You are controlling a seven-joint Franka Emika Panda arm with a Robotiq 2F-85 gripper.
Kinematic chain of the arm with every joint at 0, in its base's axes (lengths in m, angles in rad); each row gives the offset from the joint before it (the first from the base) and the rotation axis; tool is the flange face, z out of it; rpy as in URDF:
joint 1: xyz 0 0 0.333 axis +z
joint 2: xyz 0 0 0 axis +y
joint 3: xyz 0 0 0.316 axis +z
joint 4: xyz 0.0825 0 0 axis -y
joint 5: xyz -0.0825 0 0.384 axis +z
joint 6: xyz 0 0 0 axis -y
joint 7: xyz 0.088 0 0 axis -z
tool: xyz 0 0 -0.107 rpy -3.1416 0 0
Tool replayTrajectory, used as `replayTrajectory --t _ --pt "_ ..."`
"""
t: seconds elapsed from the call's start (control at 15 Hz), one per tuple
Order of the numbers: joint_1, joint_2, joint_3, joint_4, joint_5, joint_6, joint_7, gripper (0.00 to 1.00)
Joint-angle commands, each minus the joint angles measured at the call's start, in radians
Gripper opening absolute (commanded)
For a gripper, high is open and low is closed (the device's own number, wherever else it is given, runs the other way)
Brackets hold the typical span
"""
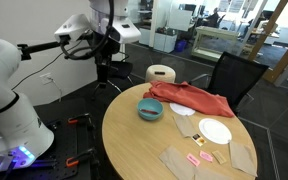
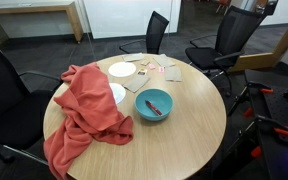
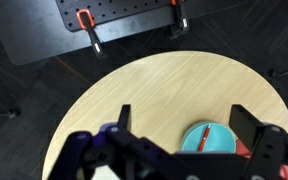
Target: Take the red pen out of the blue bowl
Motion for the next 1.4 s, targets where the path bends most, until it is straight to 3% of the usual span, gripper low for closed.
replayTrajectory --t 0.0,0.73,1.33 --pt "-0.001 0.077 0.051 0.02 0.017 0.099 0.059 1.0" --pt "0.024 0.466 0.166 0.072 0.004 0.546 0.279 1.0" --pt "0.088 0.725 0.168 0.208 0.017 0.703 0.297 1.0"
